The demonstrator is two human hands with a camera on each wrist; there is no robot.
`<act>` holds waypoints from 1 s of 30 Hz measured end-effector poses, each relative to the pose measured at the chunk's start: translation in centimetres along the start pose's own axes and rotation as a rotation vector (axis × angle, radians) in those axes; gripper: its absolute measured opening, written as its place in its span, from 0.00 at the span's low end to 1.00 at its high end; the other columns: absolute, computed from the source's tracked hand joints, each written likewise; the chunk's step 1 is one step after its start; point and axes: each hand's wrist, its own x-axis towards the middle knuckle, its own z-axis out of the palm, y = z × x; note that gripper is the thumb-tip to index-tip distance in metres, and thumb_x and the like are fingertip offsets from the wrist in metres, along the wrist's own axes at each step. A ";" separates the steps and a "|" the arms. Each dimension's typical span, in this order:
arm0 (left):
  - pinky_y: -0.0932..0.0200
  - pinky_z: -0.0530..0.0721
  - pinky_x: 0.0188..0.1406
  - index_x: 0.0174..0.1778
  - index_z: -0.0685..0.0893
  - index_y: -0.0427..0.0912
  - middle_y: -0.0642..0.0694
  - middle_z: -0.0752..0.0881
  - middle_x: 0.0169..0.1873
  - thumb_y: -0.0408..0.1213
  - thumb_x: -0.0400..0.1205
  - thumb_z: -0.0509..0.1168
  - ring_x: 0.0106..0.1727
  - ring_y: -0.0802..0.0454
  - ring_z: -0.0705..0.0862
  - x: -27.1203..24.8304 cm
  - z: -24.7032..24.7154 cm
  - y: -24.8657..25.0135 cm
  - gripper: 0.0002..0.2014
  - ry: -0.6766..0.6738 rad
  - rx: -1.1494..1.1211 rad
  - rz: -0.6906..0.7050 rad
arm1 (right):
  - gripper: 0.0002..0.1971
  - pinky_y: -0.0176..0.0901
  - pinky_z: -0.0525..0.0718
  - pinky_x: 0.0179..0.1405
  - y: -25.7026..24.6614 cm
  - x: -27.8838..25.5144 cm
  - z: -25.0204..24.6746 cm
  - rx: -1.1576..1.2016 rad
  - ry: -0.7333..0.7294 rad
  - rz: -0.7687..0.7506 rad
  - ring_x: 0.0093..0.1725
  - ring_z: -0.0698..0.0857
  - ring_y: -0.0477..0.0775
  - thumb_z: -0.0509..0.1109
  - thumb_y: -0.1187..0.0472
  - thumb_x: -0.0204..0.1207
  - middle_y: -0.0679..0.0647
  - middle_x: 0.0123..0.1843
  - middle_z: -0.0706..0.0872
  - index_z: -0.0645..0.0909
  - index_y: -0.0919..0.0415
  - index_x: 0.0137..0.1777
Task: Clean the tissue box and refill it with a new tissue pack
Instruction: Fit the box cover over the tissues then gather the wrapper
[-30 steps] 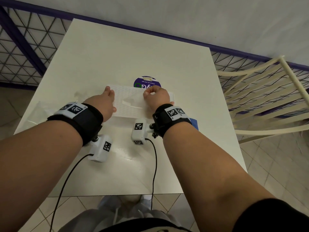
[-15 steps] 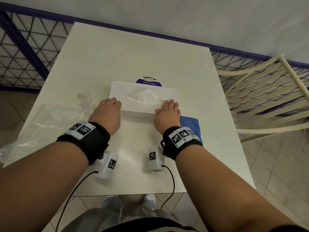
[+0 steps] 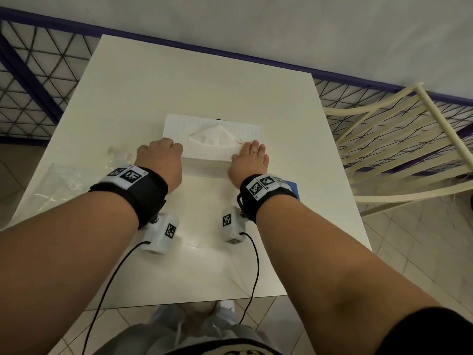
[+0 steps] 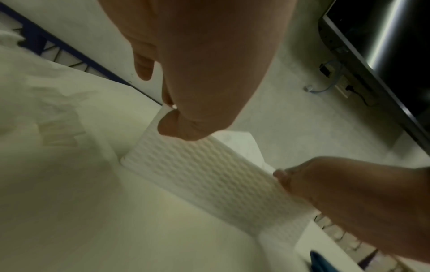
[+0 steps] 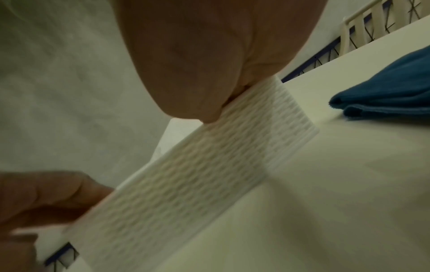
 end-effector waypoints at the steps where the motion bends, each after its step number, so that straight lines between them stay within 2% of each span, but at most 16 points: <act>1: 0.42 0.67 0.70 0.71 0.73 0.44 0.44 0.74 0.68 0.31 0.75 0.60 0.68 0.42 0.74 0.0 -0.2 -0.3 0.25 -0.021 -0.029 0.009 | 0.30 0.55 0.40 0.84 -0.2 -0.1 -0.4 0.005 -0.013 0.014 0.86 0.38 0.61 0.45 0.54 0.87 0.59 0.87 0.39 0.41 0.63 0.85; 3: 0.37 0.51 0.80 0.80 0.62 0.49 0.47 0.64 0.80 0.33 0.78 0.59 0.79 0.47 0.64 -0.3 -0.8 -1.5 0.32 -0.075 -0.127 -0.029 | 0.30 0.59 0.45 0.84 -0.6 -0.6 -1.2 0.040 0.005 0.023 0.86 0.44 0.63 0.50 0.50 0.85 0.59 0.87 0.44 0.50 0.61 0.84; 4: 0.37 0.45 0.80 0.83 0.56 0.52 0.49 0.58 0.83 0.34 0.80 0.58 0.82 0.49 0.59 -0.5 -1.1 -2.4 0.34 -0.060 -0.177 -0.071 | 0.29 0.62 0.48 0.83 -0.9 -1.0 -1.5 0.086 0.040 0.003 0.85 0.49 0.63 0.51 0.48 0.85 0.59 0.87 0.48 0.56 0.59 0.83; 5: 0.38 0.45 0.80 0.84 0.54 0.54 0.50 0.54 0.84 0.37 0.82 0.56 0.83 0.50 0.57 -0.8 -1.5 -3.4 0.33 -0.006 -0.212 -0.123 | 0.28 0.62 0.52 0.83 -1.3 -1.7 -1.6 0.171 0.083 -0.039 0.84 0.55 0.62 0.52 0.47 0.84 0.57 0.87 0.51 0.61 0.58 0.81; 7: 0.39 0.51 0.77 0.83 0.57 0.54 0.49 0.55 0.84 0.42 0.86 0.52 0.81 0.47 0.61 -1.7 -2.1 -5.8 0.28 0.127 -0.263 -0.248 | 0.23 0.56 0.61 0.81 -2.5 -3.5 -1.0 0.374 0.175 -0.181 0.81 0.65 0.57 0.55 0.51 0.85 0.53 0.86 0.57 0.69 0.57 0.77; 9: 0.39 0.58 0.73 0.81 0.62 0.51 0.45 0.61 0.82 0.46 0.86 0.51 0.77 0.40 0.66 -2.7 -2.2 -9.1 0.25 0.198 -0.299 -0.350 | 0.18 0.52 0.69 0.76 -4.3 -5.6 0.4 0.396 0.228 -0.334 0.77 0.71 0.55 0.59 0.57 0.82 0.50 0.82 0.68 0.79 0.56 0.69; 11: 0.36 0.64 0.73 0.81 0.63 0.49 0.40 0.65 0.80 0.54 0.85 0.54 0.76 0.36 0.67 -3.7 -1.9 -12.8 0.28 0.154 -0.325 -0.391 | 0.14 0.48 0.75 0.69 -6.5 -7.1 2.0 0.381 0.208 -0.410 0.70 0.74 0.57 0.63 0.59 0.78 0.50 0.73 0.80 0.85 0.55 0.59; 12: 0.36 0.66 0.74 0.81 0.63 0.47 0.39 0.65 0.79 0.60 0.82 0.56 0.76 0.35 0.67 -4.3 -1.5 -14.6 0.33 0.115 -0.378 -0.389 | 0.11 0.45 0.77 0.62 -7.5 -7.8 2.5 0.402 0.175 -0.407 0.66 0.77 0.57 0.64 0.58 0.77 0.51 0.64 0.85 0.86 0.56 0.54; 13: 0.38 0.68 0.74 0.81 0.63 0.46 0.38 0.65 0.79 0.64 0.78 0.59 0.77 0.36 0.68 -4.9 -1.1 -16.4 0.39 0.065 -0.432 -0.392 | 0.09 0.43 0.78 0.54 -8.6 -8.4 3.0 0.433 0.116 -0.391 0.59 0.80 0.57 0.66 0.54 0.76 0.52 0.53 0.87 0.85 0.56 0.48; 15: 0.41 0.72 0.73 0.80 0.64 0.45 0.40 0.69 0.78 0.73 0.69 0.63 0.76 0.38 0.71 -6.6 0.3 -19.4 0.49 -0.061 -0.474 -0.450 | 0.19 0.44 0.80 0.43 -10.5 -9.2 3.9 0.462 -0.143 -0.324 0.43 0.85 0.55 0.69 0.41 0.72 0.51 0.38 0.85 0.81 0.59 0.39; 17: 0.43 0.74 0.71 0.79 0.66 0.45 0.41 0.73 0.76 0.78 0.64 0.60 0.72 0.40 0.75 -8.5 2.0 -21.0 0.53 -0.167 -0.504 -0.511 | 0.35 0.47 0.87 0.44 -12.1 -10.0 5.3 0.427 -0.468 -0.217 0.39 0.89 0.55 0.68 0.27 0.63 0.52 0.39 0.90 0.84 0.63 0.44; 19: 0.45 0.75 0.70 0.80 0.66 0.42 0.39 0.74 0.75 0.71 0.73 0.61 0.71 0.38 0.77 -10.0 4.1 -21.8 0.46 -0.196 -0.566 -0.589 | 0.41 0.53 0.89 0.49 -13.5 -10.6 6.9 0.408 -0.622 -0.156 0.44 0.91 0.58 0.70 0.23 0.56 0.54 0.45 0.92 0.84 0.63 0.48; 22: 0.45 0.79 0.65 0.74 0.72 0.37 0.36 0.81 0.68 0.62 0.76 0.62 0.64 0.37 0.82 -11.2 6.2 -21.8 0.38 -0.118 -0.691 -0.648 | 0.38 0.57 0.90 0.50 -15.3 -10.8 8.9 0.445 -0.650 -0.126 0.47 0.91 0.61 0.76 0.27 0.53 0.57 0.47 0.92 0.84 0.64 0.46; 24: 0.45 0.82 0.62 0.73 0.73 0.36 0.38 0.84 0.64 0.59 0.77 0.65 0.59 0.38 0.84 -11.6 6.6 -21.3 0.36 -0.090 -0.794 -0.707 | 0.33 0.56 0.90 0.51 -16.4 -10.8 9.8 0.471 -0.644 -0.120 0.47 0.91 0.61 0.78 0.32 0.58 0.58 0.47 0.92 0.84 0.64 0.45; 27: 0.49 0.85 0.52 0.73 0.72 0.40 0.44 0.87 0.47 0.55 0.76 0.70 0.44 0.47 0.87 -11.6 6.5 -20.3 0.34 -0.033 -0.996 -0.758 | 0.21 0.55 0.90 0.51 -17.4 -10.8 10.3 0.522 -0.588 -0.156 0.45 0.89 0.62 0.77 0.42 0.67 0.58 0.44 0.89 0.81 0.61 0.42; 30: 0.52 0.82 0.51 0.74 0.71 0.43 0.43 0.87 0.49 0.57 0.72 0.73 0.43 0.49 0.85 -11.5 5.4 -19.2 0.38 0.058 -1.104 -0.713 | 0.09 0.62 0.89 0.54 -17.4 -10.6 9.7 0.723 -0.582 -0.154 0.52 0.89 0.65 0.75 0.58 0.72 0.64 0.54 0.89 0.81 0.61 0.47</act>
